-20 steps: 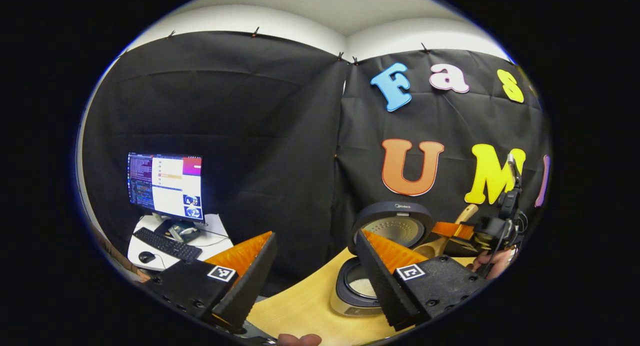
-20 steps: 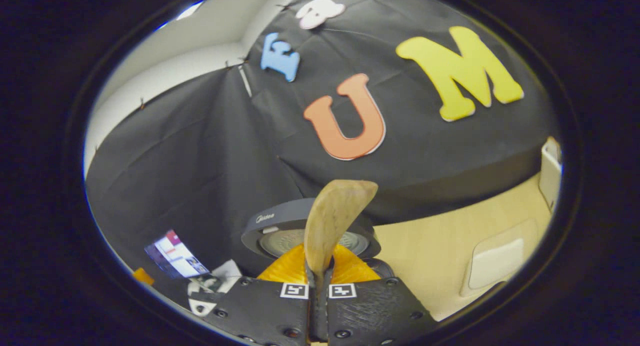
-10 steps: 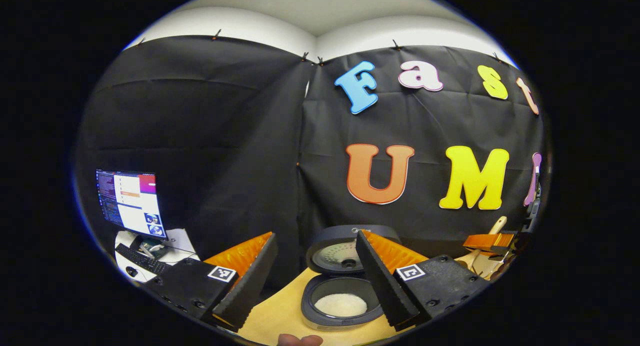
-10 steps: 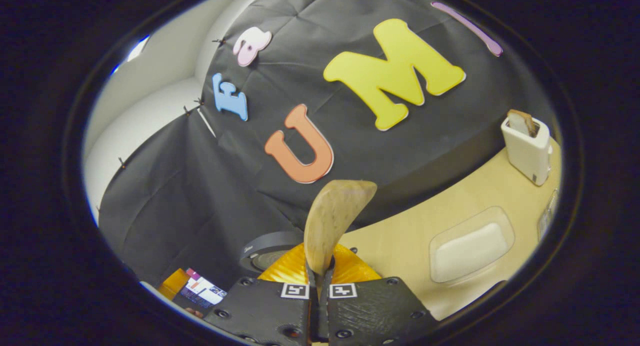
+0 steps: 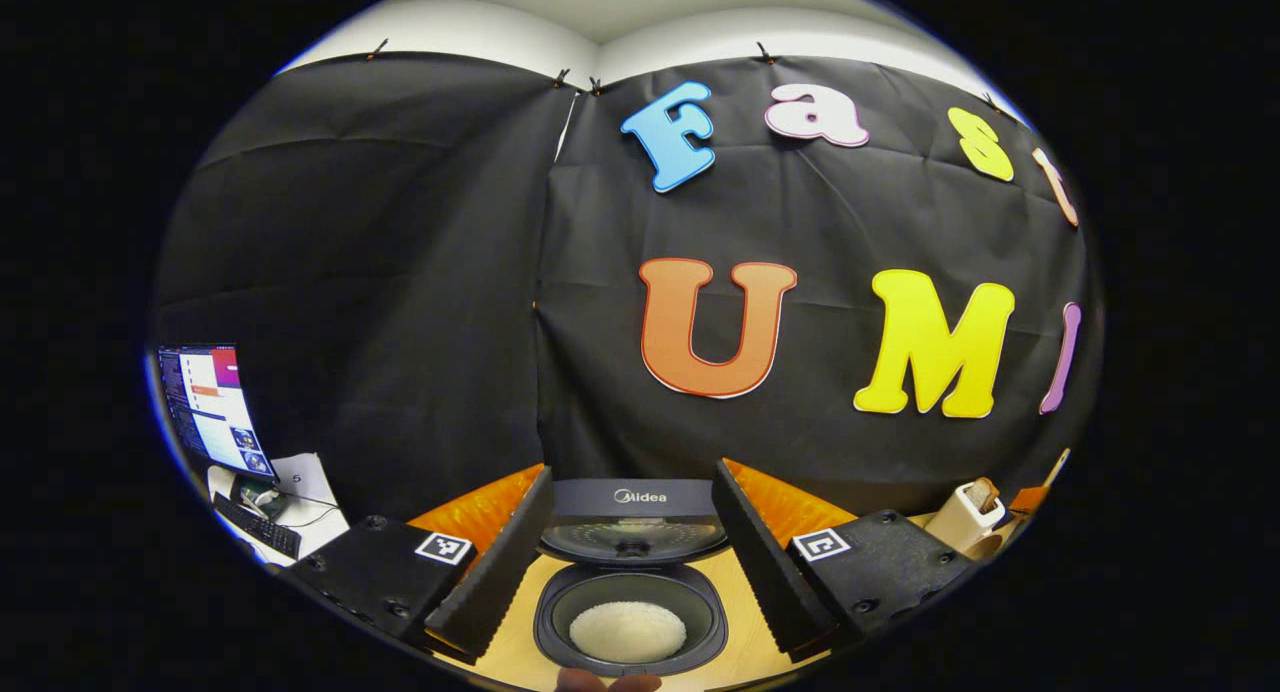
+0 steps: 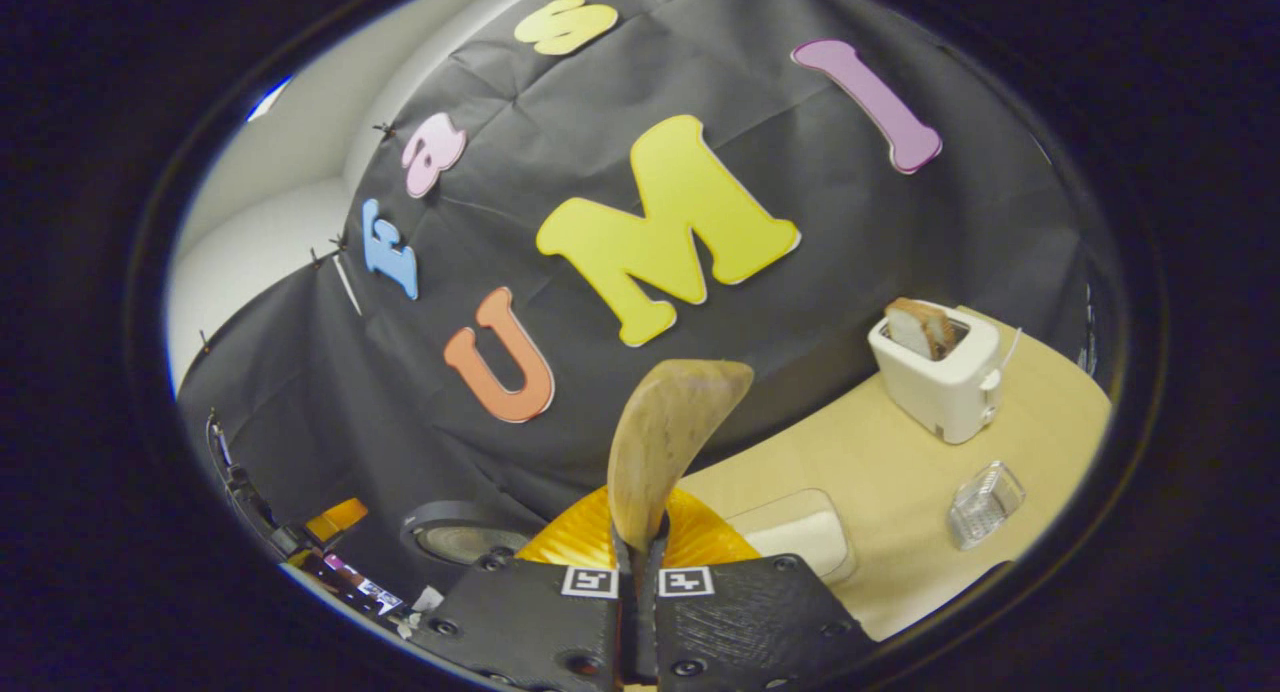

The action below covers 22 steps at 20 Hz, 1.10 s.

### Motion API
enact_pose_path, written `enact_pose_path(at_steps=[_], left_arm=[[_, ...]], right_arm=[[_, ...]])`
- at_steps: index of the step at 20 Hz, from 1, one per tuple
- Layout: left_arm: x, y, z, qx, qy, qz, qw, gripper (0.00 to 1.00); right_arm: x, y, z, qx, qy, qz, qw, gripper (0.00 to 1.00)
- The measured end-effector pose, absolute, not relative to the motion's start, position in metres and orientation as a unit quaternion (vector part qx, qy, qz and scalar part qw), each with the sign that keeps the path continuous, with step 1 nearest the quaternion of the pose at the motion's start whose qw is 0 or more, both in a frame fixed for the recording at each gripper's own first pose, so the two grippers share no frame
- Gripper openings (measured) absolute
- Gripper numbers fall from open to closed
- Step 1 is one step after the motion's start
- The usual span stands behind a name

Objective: Close the left gripper, press the button to open the rice cooker; take a wooden spoon from the chopstick holder with the right hand, scoop a spoonful of rice and pour it into the rice cooker, then put the wooden spoon back into the chopstick holder.

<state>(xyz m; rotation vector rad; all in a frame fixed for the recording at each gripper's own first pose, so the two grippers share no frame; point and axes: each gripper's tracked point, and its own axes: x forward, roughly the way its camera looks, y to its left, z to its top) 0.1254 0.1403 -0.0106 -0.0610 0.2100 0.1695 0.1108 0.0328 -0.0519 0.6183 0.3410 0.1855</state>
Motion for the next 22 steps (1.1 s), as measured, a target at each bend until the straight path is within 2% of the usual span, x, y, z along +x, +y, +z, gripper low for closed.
enact_pose_path(at_steps=[10,22], left_arm=[[0.148,0.114,-0.005,-0.012,0.105,0.085,0.991,1.00],[0.131,0.105,0.009,-0.008,0.115,0.124,0.986,1.00]], right_arm=[[0.102,-0.183,-0.097,0.249,0.148,-0.093,0.953,0.00],[0.155,-0.196,-0.208,0.138,0.221,-0.055,0.964,0.00]])
